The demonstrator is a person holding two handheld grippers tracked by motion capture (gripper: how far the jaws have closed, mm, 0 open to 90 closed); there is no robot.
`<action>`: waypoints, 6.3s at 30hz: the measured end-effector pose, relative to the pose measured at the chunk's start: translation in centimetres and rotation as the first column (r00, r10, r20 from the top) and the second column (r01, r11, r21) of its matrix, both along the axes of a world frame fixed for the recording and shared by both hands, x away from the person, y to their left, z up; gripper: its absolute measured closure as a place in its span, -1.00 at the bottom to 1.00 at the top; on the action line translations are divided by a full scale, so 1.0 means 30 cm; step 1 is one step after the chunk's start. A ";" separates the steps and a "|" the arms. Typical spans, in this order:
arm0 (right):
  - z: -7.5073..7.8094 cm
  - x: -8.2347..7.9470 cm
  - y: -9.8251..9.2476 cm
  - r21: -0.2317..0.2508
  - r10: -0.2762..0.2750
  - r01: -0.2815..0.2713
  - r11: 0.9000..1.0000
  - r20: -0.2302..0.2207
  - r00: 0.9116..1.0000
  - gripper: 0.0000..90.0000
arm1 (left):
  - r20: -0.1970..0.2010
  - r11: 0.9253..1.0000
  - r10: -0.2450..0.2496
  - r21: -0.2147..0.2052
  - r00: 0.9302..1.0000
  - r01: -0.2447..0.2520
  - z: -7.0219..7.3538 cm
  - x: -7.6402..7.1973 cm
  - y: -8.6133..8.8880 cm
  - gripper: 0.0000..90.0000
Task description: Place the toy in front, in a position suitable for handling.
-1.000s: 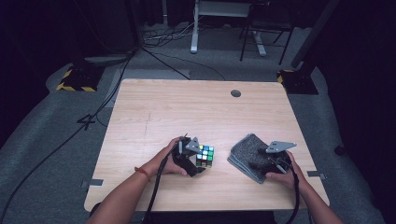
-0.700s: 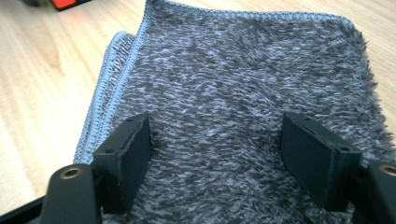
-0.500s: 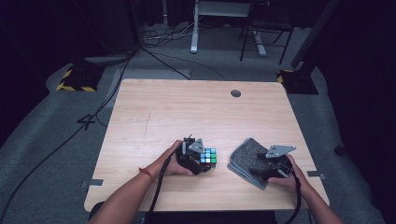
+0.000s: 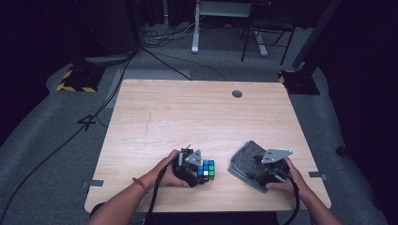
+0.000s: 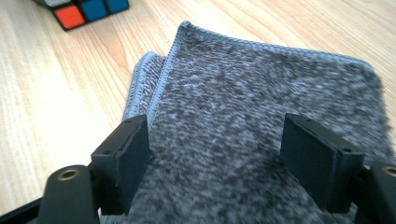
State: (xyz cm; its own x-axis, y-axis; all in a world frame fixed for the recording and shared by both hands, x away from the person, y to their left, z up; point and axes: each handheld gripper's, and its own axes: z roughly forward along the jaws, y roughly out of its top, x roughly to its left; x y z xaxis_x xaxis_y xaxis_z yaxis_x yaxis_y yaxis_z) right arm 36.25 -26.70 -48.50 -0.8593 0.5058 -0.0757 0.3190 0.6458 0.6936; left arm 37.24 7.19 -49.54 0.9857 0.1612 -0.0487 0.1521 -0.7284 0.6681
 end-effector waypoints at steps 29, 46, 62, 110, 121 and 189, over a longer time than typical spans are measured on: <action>-0.020 0.022 0.003 0.042 0.011 -0.008 0.999 -0.055 0.998 0.60 | 0.038 0.997 0.075 -0.017 0.997 -0.074 -0.023 -0.007 -0.014 -0.63; 0.066 -0.001 -0.009 0.132 0.056 -0.056 0.990 0.005 0.998 0.72 | 0.031 0.998 0.044 -0.038 0.999 -0.043 -0.017 -0.002 -0.025 -0.26; 0.139 -0.027 0.039 0.171 0.098 -0.109 0.979 0.073 0.992 0.71 | 0.075 1.000 0.025 -0.014 0.997 -0.024 0.032 -0.013 -0.019 -0.25; 0.198 -0.067 0.336 0.053 0.280 -0.289 0.956 0.132 0.951 0.71 | 0.145 0.998 0.045 0.046 0.988 -0.052 0.087 -0.052 -0.056 -0.25; 0.215 -0.088 0.414 0.067 0.325 -0.339 0.938 0.161 0.932 0.70 | 0.141 0.998 0.054 0.023 0.989 -0.058 0.084 -0.060 -0.075 -0.25; 0.191 -0.033 0.240 0.124 0.179 -0.192 0.974 0.111 0.978 0.70 | 0.162 0.997 0.070 -0.039 0.984 -0.064 0.134 -0.079 -0.040 -0.25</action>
